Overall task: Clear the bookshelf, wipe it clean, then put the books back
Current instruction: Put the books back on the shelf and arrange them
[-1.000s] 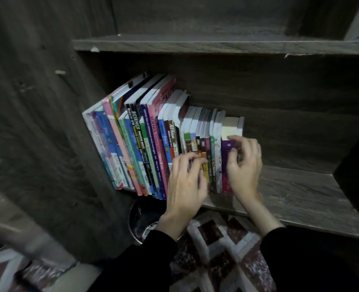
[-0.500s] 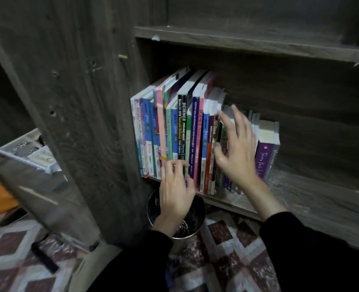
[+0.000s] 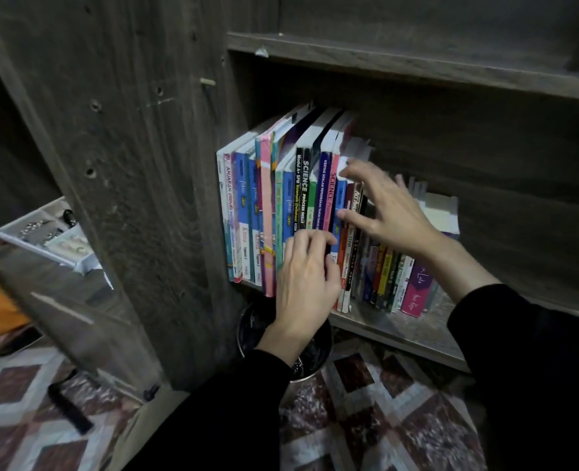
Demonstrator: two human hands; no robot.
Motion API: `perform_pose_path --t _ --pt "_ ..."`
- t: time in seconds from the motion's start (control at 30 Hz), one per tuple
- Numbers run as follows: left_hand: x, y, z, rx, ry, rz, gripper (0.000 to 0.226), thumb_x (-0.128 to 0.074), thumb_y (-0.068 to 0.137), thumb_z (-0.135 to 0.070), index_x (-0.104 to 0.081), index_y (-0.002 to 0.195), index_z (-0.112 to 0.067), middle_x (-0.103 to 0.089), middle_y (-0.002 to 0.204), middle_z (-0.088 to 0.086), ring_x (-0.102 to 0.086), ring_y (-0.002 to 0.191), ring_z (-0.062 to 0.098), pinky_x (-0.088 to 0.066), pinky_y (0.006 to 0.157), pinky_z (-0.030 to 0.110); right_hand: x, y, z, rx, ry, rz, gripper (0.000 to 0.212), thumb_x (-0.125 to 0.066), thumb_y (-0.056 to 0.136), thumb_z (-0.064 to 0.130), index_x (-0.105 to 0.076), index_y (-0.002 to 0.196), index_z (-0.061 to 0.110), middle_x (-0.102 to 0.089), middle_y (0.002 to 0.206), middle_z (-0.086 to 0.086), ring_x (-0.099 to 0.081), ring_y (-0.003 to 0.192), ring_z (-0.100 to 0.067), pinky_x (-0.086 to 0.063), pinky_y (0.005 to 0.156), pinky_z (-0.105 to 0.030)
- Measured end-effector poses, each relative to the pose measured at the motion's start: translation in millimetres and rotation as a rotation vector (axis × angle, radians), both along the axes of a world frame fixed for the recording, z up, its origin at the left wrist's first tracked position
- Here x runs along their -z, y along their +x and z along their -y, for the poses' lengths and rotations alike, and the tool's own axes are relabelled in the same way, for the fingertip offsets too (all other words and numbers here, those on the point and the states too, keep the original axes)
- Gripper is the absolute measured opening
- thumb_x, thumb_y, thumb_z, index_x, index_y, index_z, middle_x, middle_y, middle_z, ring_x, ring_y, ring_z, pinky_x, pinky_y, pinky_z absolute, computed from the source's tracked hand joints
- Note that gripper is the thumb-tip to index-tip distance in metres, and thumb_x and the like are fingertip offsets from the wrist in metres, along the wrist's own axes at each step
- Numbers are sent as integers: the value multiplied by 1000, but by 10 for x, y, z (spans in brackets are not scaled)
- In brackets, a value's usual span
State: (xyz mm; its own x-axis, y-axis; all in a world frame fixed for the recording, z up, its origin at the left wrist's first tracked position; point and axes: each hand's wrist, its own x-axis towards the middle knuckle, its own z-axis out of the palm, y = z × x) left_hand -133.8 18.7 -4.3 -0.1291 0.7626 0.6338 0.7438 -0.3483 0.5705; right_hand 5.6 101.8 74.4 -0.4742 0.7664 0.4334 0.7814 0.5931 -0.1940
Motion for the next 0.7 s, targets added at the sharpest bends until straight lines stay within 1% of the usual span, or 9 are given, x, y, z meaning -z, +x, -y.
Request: perform_pose_path --t 0.07,0.17,0.3,0.37,0.43,0.5,0.57,0.63,0.7 --pt "-11 36 -19 -13 17 -9 18 -56 85 -7 -59 101 -12 -54 102 2 -48 98 15 -21 83 15 -48 0 7 -33 -3 20 60 -55 91 47 -32 143 28 -32 153 0 -36 137 -21 -13 113 -63" --pt "1 85 -36 -60 31 -38 19 -58 82 -7 -60 101 -13 -54 102 3 -46 100 17 -30 82 20 -80 34 30 -32 -33 32 62 -54 91 47 -29 146 32 -25 156 1 -29 140 -19 -14 113 -61" --pt "64 87 -33 -171 41 -92 22 -63 79 -9 -61 101 -14 -52 98 5 -49 93 19 -42 71 29 -104 57 93 -78 -47 -53 58 -60 91 37 -35 142 27 -28 155 3 -35 125 -7 -32 104 -39" --pt "89 65 -5 -148 23 -78 23 -64 81 -9 -61 103 -13 -52 93 4 -55 83 18 -41 61 26 -112 68 110 -87 -39 -57 56 -60 91 36 -36 141 27 -29 154 3 -36 117 -5 -33 97 -31" --pt "92 37 26 -100 -57 -58 27 -60 87 -11 -60 114 -14 -56 95 3 -58 83 17 -41 63 25 -114 103 116 -84 -38 -52 56 -61 91 36 -36 140 26 -29 154 3 -38 113 -5 -34 93 -29" --pt "99 17 46 -53 -138 -45 36 -51 94 -15 -54 129 -17 -60 105 2 -61 91 16 -39 71 23 -120 132 126 -78 -43 -46 57 -61 91 36 -36 140 25 -29 154 2 -42 113 -9 -36 91 -30" --pt "100 8 56 -25 -161 -61 42 -46 97 -18 -48 138 -20 -62 109 1 -63 93 16 -45 77 26 -118 143 124 -69 -44 -42 57 -61 90 36 -36 141 24 -28 155 2 -46 118 -15 -36 92 -31" --pt "94 19 47 23 -201 -99 47 -43 98 -19 -39 145 -23 -65 104 2 -64 85 18 -53 78 33 -105 148 114 -58 -53 -45 58 -61 91 37 -35 141 25 -26 156 3 -46 124 -21 -33 94 -33" --pt "88 48 10 78 -321 -164 59 -41 98 -20 -18 152 -27 -64 86 3 -63 71 20 -54 70 37 -88 149 100 -49 -57 -37 58 -60 91 38 -33 142 27 -25 156 3 -43 130 -22 -30 94 -33"
